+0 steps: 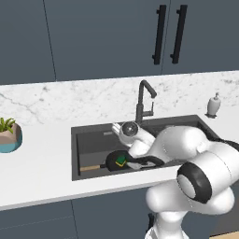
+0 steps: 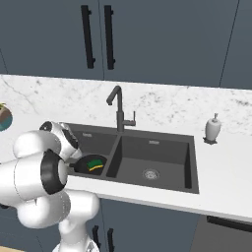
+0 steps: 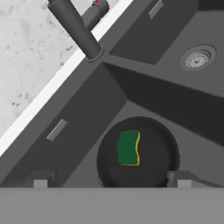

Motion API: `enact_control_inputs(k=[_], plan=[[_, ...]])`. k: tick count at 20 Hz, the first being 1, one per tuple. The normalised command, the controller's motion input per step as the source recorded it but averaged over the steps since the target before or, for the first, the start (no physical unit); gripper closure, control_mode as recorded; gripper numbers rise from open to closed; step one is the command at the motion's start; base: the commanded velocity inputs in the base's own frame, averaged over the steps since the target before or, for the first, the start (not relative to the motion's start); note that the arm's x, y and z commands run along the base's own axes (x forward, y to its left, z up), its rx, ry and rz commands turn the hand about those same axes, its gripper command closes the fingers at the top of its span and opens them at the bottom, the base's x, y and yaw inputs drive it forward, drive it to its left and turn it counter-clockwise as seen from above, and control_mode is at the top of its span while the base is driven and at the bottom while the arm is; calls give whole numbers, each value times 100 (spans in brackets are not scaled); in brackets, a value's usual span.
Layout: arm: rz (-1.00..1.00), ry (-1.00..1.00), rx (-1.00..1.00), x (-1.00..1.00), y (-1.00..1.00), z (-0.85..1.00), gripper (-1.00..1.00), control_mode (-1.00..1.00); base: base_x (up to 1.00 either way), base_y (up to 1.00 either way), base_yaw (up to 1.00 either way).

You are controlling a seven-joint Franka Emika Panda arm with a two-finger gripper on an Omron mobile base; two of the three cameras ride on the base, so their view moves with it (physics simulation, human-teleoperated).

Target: Pick the pan and sponge and place them into the sink. Then turn on the water.

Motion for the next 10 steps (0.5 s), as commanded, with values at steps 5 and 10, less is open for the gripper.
enact_control_inputs(k=[5,10], plan=[[8,0,0,-35,-2,100,-100,-100,0,0,0],[6,0,0,-45,-6,100,-100,-100,0,0,0]])
